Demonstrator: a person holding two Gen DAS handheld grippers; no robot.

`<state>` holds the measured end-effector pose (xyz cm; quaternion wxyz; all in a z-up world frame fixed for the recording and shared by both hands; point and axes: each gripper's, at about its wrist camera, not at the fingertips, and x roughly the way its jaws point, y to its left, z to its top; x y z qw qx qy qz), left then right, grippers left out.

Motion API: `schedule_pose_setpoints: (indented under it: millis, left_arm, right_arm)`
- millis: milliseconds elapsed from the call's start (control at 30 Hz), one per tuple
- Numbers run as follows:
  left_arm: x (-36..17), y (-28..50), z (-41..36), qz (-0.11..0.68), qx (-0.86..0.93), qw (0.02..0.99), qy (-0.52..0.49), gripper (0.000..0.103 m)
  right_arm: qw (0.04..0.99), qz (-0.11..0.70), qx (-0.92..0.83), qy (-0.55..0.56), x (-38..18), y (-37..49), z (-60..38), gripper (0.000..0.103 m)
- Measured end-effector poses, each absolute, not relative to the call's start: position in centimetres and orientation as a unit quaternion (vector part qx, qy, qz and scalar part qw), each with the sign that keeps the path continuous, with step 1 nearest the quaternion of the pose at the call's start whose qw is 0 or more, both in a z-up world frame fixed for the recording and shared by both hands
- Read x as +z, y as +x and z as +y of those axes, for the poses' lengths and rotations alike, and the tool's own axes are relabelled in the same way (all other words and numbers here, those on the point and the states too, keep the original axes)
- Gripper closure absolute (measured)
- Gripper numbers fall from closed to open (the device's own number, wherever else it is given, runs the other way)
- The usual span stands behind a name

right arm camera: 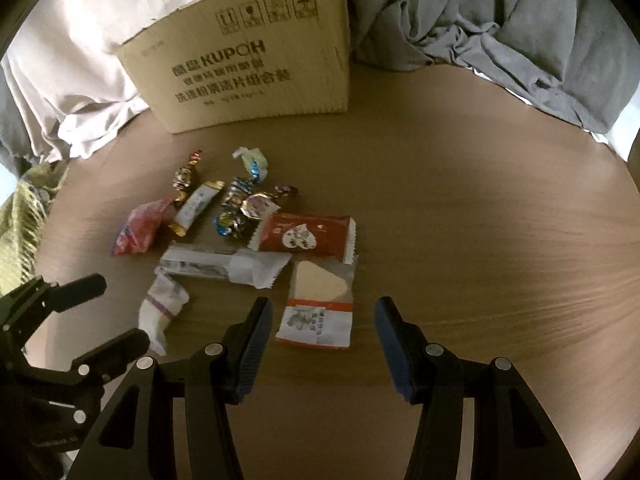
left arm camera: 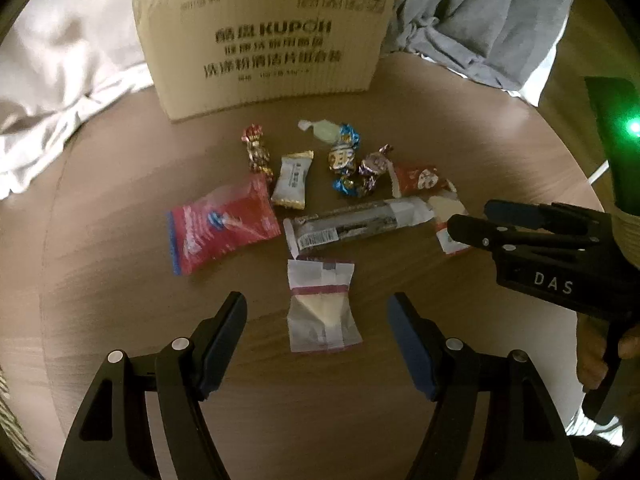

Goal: Organize snacks
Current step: 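Withdraw the left tool and close it on the clear bag with white cake, then carry the clear cake bag with the left tool into the box and release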

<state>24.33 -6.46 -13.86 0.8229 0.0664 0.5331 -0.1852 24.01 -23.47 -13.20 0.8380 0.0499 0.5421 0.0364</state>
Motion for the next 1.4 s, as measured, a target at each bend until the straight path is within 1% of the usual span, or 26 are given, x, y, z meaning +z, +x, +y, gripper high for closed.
schedule_pose_setpoints:
  millis: [233,300,500,567,600,633,700,733,833,900,1233,1400]
  left_arm:
    - [-15.3,25.1,-6.9,0.544,-0.172,0.818,0.067,0.031]
    - [-15.7,25.3,-6.9,0.547,-0.169,0.817,0.063,0.033]
    - [-16.0,25.3,-7.0,0.548,-0.17,0.817,0.065,0.049]
    - [-16.0,25.3,-6.9,0.545,-0.169,0.819,0.065,0.057]
    - [-16.0,25.3,-6.9,0.544,-0.168,0.82,0.064,0.065]
    - [-15.9,25.4,-6.8,0.543,-0.169,0.82,0.06,0.069]
    - [-15.9,25.4,-6.7,0.544,-0.171,0.819,0.053,0.069]
    - [-15.9,25.3,-6.7,0.544,-0.172,0.82,0.052,0.069]
    - [-15.8,25.2,-6.8,0.542,-0.177,0.82,0.048,0.07]
    - [-15.5,24.9,-7.0,0.538,-0.182,0.822,0.048,0.07]
    - [-12.8,24.0,-7.6,0.504,-0.196,0.84,0.046,0.07]
    - [-10.9,23.6,-7.6,0.482,-0.203,0.851,0.042,0.07]
  right_arm:
    - [0.829,0.556,0.031,0.053,-14.7,25.0,-23.7,0.049]
    - [0.832,0.552,0.032,0.045,-14.7,25.2,-23.6,0.049]
    - [0.834,0.55,0.037,0.024,-14.8,25.4,-22.9,0.05]
    - [0.836,0.548,0.041,0.01,-14.8,25.3,-22.4,0.058]
    - [0.836,0.547,0.045,0.008,-14.7,25.3,-22.3,0.063]
    - [0.836,0.546,0.045,0.004,-14.7,25.2,-22.2,0.063]
    - [0.839,0.543,0.044,-0.007,-14.6,25.1,-22.0,0.064]
    - [0.84,0.54,0.044,-0.009,-14.6,25.0,-21.9,0.067]
    - [0.84,0.54,0.046,-0.002,-14.5,24.8,-22.2,0.068]
    - [0.841,0.539,0.047,0.002,-14.3,24.5,-22.3,0.071]
    - [0.85,0.525,0.046,0.032,-12.3,22.3,-23.0,0.071]
    - [0.862,0.503,0.049,0.036,-10.4,21.6,-22.8,0.071]
